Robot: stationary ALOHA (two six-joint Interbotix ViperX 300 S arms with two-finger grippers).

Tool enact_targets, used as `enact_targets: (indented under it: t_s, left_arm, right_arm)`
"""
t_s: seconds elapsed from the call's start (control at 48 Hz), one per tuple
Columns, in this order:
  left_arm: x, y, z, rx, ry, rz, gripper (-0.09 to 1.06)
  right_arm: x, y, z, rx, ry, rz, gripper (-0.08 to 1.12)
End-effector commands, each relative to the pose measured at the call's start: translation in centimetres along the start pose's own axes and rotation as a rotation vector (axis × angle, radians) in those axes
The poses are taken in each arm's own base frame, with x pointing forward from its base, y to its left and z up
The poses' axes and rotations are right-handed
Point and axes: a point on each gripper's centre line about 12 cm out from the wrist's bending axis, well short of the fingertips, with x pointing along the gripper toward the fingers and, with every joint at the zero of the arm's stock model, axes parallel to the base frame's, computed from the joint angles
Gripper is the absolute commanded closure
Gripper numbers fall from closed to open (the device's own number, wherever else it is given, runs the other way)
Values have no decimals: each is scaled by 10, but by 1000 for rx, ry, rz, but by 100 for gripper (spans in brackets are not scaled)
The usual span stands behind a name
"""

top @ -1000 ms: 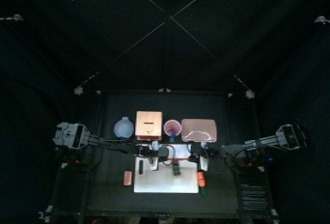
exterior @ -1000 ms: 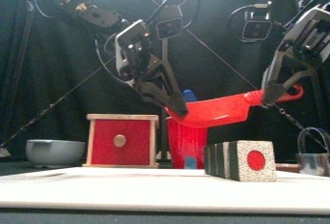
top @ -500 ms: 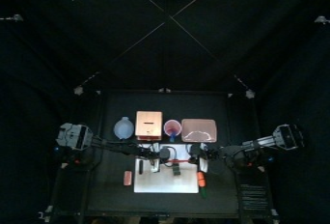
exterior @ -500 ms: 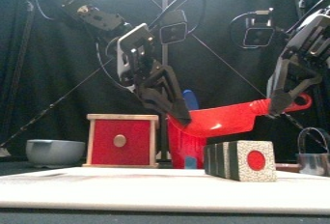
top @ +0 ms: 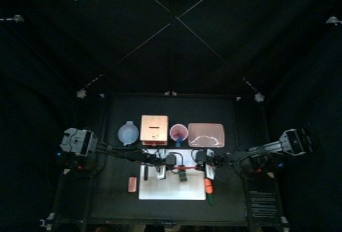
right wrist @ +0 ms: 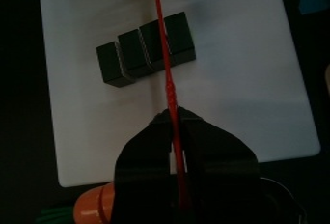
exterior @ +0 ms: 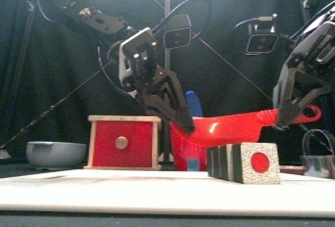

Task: Place sushi on board then cut the sushi with the knife then place the pieces on the plate
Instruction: Cut the sushi into 4 pieces

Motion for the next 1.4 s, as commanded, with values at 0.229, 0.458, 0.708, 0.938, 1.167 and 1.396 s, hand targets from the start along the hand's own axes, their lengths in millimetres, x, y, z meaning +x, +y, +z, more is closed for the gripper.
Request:
enact_targets:
  t_s: [0.229, 0.458, 0.708, 0.938, 1.167, 1.396]
  left_arm:
    - [-1, -2, 8, 0, -21, -3, 47]
    - [2, -1, 4, 0, -11, -2, 47]
    - [7, 3, 0, -4, 4, 5, 47]
    - [13, 10, -4, -11, 24, 18, 47]
    - [14, 24, -5, -12, 28, 42, 47]
    - [14, 38, -3, 4, 25, 67, 47]
  right_arm:
    - [-2, -4, 8, 9, -20, -12, 71]
    - [2, -7, 5, 13, -4, -23, 71]
    - [11, -10, -2, 19, 40, -36, 71]
    - [24, -11, -7, 15, 84, -51, 71]
    - [30, -24, -6, 41, 100, -83, 71]
    - [30, -36, -3, 57, 92, -112, 71]
